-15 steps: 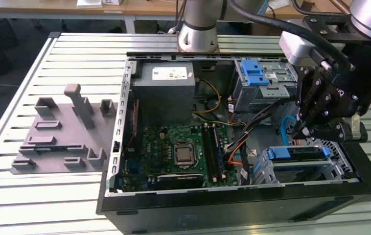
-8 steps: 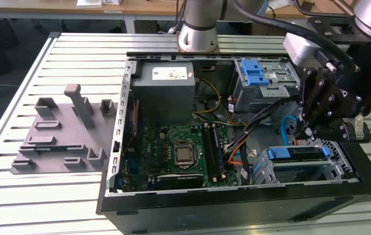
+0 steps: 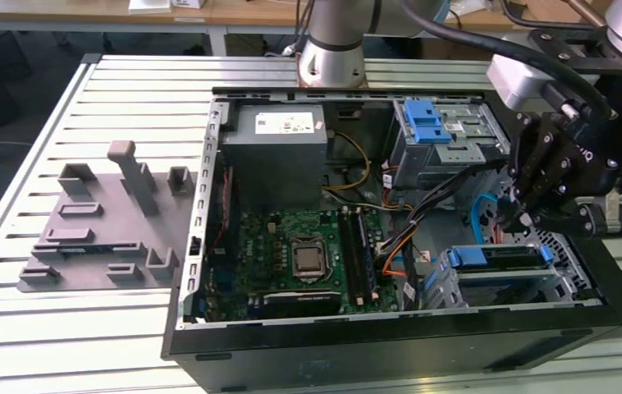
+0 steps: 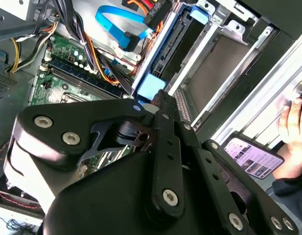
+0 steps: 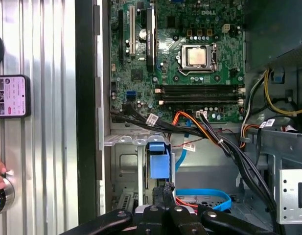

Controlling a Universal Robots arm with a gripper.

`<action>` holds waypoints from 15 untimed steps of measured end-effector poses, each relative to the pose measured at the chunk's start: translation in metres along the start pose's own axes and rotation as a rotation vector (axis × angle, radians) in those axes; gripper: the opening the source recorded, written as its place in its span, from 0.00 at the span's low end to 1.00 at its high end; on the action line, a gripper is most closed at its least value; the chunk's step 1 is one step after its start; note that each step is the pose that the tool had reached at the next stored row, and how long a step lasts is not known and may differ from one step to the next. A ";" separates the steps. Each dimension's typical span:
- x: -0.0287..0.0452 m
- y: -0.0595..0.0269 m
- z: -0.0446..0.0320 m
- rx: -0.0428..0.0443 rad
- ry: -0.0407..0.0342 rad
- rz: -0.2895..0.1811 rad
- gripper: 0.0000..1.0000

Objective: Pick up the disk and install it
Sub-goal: 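Insert the first disk wire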

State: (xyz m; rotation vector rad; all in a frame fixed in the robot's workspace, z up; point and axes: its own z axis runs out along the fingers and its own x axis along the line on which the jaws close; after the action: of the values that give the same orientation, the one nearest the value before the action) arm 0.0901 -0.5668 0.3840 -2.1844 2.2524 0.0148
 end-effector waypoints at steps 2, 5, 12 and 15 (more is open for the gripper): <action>-0.0002 -0.0008 0.0001 0.0000 0.0000 0.000 0.11; -0.0004 -0.0017 0.0002 0.0000 0.0003 0.000 0.11; -0.0005 -0.0030 0.0006 0.0000 -0.0002 0.000 0.11; -0.0005 -0.0036 0.0008 -0.0001 -0.0002 0.000 0.11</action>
State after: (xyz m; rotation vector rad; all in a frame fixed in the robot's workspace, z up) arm 0.0937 -0.5664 0.3832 -2.1844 2.2522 0.0150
